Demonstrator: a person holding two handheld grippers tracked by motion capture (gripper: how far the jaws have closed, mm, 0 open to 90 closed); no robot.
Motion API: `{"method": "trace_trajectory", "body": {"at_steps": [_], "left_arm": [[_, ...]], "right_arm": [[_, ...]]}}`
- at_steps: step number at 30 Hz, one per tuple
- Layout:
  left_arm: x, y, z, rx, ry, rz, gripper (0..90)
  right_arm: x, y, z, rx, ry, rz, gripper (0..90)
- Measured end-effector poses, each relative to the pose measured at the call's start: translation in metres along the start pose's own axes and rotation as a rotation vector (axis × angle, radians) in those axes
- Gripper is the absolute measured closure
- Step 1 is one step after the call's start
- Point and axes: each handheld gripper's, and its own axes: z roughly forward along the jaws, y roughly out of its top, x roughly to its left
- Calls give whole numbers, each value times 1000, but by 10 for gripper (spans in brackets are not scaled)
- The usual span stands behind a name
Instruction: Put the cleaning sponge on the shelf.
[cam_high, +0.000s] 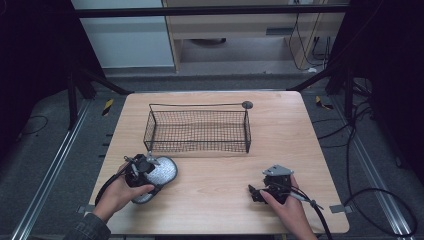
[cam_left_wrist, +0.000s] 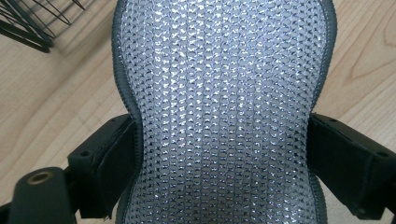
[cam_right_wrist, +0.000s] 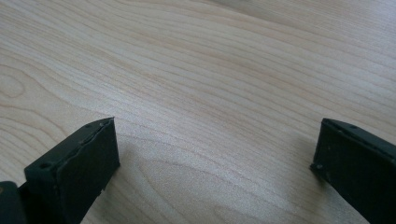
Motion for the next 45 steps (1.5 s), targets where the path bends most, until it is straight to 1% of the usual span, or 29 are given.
{"method": "trace_trajectory", "body": {"at_steps": [2,3,4,5,6,7,9,11,12,13,16,17,22,25,32,41,45], "left_arm": [[0,2,-4,-11,7,5,114],[0,3,-7,-13,8,12,114],[0,5,-11,-24,20,27,116],[0,5,-11,-24,20,27,116],[0,8,-16,-40,29,38,117],[0,8,-16,-40,29,38,117],[0,11,-22,-53,44,49,120],[0,14,-27,-53,60,61,121],[1,15,-29,-54,75,68,124],[1,16,-31,-54,78,73,127],[2,20,-34,-57,89,84,137],[2,21,-36,-55,91,94,138],[3,23,-39,-53,91,104,146],[4,24,-41,-54,87,105,153],[7,27,-50,-64,95,106,160],[9,34,-60,-57,101,143,160],[9,40,-64,-43,105,177,159]], "right_arm": [[0,0,0,0,0,0,4],[0,0,0,0,0,0,4],[0,0,0,0,0,-1,4],[0,0,0,0,0,-1,4],[0,0,0,0,-1,0,4],[0,0,0,0,-1,0,4],[0,0,0,1,0,0,4],[0,0,0,0,5,3,4],[1,1,0,1,6,6,4],[0,1,1,-2,4,-2,4],[0,1,1,-2,4,-4,4],[0,1,1,-3,4,-4,4],[0,1,1,-2,4,-4,4],[0,1,1,-2,4,-4,4],[0,1,1,-3,4,-3,4],[0,1,1,-2,4,-4,4],[0,1,1,-2,3,-6,4]]}}
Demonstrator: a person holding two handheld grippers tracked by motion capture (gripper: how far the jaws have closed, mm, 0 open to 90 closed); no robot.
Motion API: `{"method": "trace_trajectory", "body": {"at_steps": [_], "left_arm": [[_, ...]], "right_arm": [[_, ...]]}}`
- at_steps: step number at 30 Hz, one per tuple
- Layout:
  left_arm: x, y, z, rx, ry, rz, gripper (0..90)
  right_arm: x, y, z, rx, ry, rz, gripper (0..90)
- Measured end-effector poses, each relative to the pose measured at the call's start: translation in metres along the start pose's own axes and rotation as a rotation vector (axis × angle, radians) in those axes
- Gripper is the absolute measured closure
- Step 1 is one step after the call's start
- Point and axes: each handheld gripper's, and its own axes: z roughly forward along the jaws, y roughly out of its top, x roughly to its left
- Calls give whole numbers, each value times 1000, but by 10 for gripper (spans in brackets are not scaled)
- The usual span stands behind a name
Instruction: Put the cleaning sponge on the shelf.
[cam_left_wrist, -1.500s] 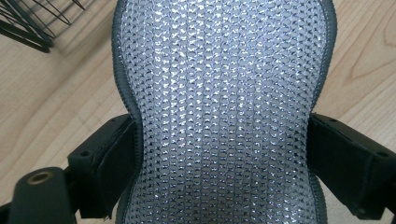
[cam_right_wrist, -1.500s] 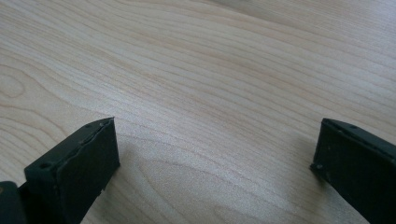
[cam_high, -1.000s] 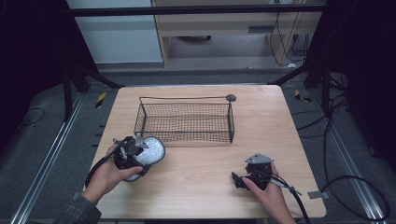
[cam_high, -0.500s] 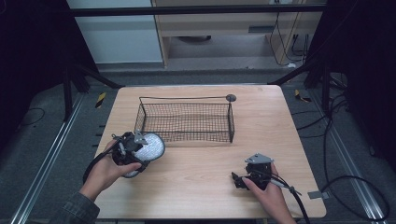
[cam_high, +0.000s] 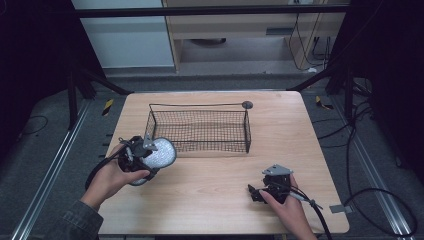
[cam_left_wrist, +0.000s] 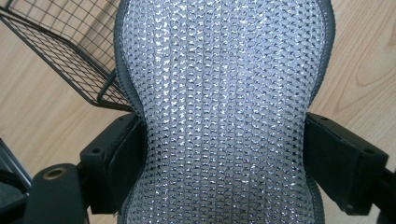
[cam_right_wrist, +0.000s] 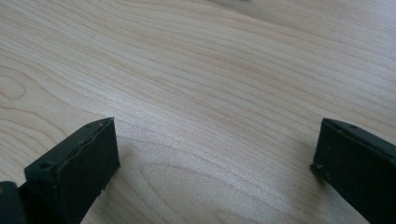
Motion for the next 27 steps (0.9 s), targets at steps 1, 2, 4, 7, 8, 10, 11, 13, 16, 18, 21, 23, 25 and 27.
{"method": "trace_trajectory", "body": {"at_steps": [1,2,4,7,8,10,11,13,16,18,21,23,25,27], "left_arm": [[1,3,-2,2,4,13,158],[1,3,-2,2,4,13,158],[2,7,-4,6,5,28,158],[5,11,-6,8,6,38,157],[6,13,-7,8,10,39,157],[9,15,-8,14,12,45,156],[10,17,-8,17,12,47,156],[11,19,-7,24,10,58,156],[13,23,-7,39,10,77,156],[15,25,-7,42,6,87,156],[16,30,-9,47,9,104,155],[17,33,-10,53,13,111,155],[19,35,-11,55,18,117,155],[21,38,-12,56,21,122,154]], "right_arm": [[0,0,0,0,0,1,4],[0,0,0,0,0,1,4],[0,0,0,0,1,1,4],[0,0,0,0,0,0,4],[0,0,0,0,1,1,4],[0,0,0,0,0,-1,4],[0,0,0,0,0,-1,4],[0,0,0,0,0,-1,4],[0,0,0,0,0,1,4],[0,0,0,1,0,-1,4],[0,0,0,1,-1,-1,4],[0,0,0,1,-2,1,4],[0,0,0,2,-3,-2,4],[0,0,0,1,-4,-2,4]]}}
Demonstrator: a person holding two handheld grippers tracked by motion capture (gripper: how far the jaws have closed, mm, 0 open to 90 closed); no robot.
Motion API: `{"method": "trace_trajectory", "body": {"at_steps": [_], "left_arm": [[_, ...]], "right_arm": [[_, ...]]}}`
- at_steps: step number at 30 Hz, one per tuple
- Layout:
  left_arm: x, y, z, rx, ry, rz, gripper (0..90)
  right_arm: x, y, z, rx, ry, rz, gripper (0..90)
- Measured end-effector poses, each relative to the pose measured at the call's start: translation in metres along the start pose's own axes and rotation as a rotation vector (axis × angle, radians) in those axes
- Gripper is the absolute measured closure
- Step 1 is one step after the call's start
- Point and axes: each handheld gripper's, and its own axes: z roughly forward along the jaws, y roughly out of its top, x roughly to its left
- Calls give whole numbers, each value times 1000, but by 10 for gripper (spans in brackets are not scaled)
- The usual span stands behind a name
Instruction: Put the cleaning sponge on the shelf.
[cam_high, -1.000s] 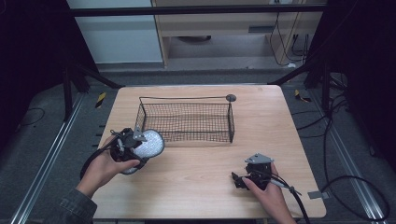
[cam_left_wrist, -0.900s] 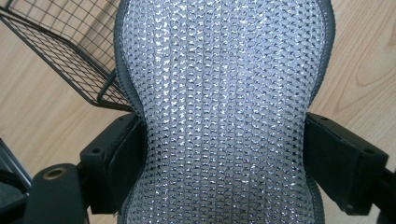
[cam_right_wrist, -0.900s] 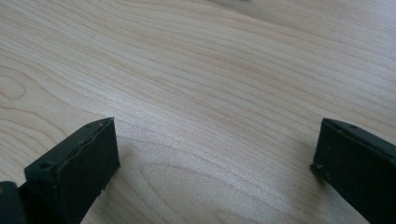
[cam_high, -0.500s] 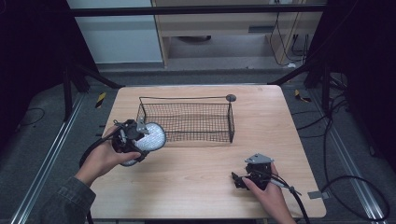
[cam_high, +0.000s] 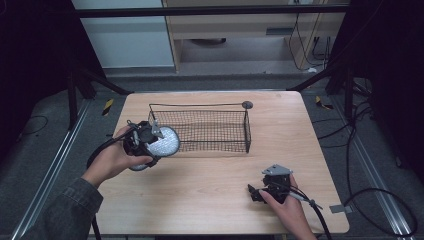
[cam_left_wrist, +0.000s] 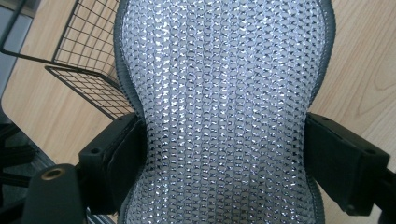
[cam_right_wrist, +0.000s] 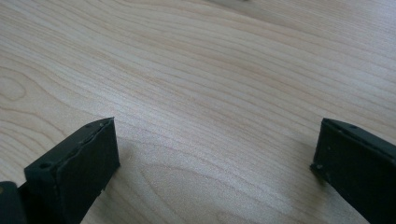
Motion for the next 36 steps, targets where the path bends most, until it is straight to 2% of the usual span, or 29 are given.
{"method": "trace_trajectory", "body": {"at_steps": [8,19,36], "left_arm": [[6,6,-1,1,11,9,154],[23,16,-8,-23,28,8,154],[35,27,-11,-15,51,41,152]], "right_arm": [[0,0,0,1,1,-3,4],[0,1,1,-1,2,-5,4],[1,1,1,1,2,4,4]]}}
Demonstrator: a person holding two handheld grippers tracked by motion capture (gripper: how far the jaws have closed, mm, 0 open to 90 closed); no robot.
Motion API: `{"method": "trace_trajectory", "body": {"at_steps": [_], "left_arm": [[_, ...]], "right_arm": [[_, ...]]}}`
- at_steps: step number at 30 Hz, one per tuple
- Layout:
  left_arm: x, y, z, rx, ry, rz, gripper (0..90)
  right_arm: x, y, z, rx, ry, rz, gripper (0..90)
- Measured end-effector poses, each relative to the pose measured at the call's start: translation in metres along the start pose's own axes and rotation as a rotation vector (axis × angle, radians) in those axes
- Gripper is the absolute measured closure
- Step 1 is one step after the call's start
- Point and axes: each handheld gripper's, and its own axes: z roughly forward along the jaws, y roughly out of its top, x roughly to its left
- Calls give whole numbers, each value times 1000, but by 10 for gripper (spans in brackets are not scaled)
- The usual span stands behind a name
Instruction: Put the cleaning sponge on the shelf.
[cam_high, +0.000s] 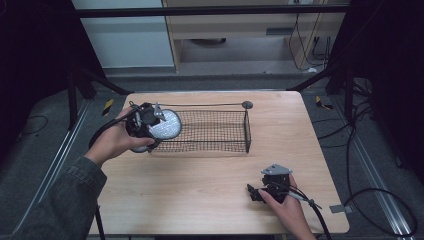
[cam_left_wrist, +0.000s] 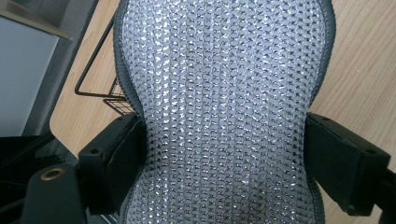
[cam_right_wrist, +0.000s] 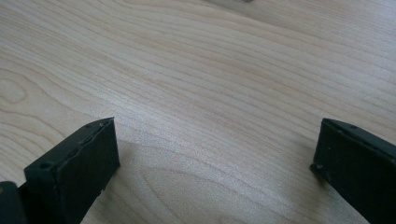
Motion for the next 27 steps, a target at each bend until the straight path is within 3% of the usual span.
{"method": "trace_trajectory", "body": {"at_steps": [12,19,27], "left_arm": [[13,10,10,1,11,3,149],[15,18,16,18,24,30,148],[22,23,20,4,28,38,147]], "right_arm": [[0,0,0,0,0,1,4],[0,0,0,0,0,0,4],[1,0,0,0,1,4,4]]}}
